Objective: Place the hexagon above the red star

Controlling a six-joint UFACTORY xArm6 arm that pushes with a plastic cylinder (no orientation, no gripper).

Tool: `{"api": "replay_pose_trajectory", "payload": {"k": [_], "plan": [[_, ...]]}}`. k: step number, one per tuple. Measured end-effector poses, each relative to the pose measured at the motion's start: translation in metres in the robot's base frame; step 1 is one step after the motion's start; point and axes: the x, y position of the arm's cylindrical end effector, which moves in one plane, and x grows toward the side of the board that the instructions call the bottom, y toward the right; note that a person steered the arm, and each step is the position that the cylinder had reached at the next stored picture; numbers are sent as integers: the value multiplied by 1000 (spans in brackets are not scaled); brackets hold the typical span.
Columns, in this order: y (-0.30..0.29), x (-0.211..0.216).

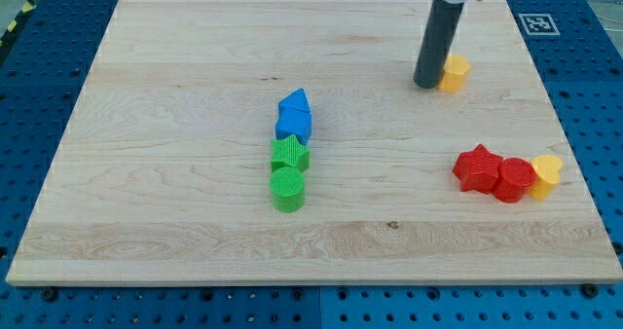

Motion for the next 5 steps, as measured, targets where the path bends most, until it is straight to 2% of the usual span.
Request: {"api": "replay_pose_trajectory", "payload": {"k": [4,5], "plan": [[4,-16],[4,-38]]}}
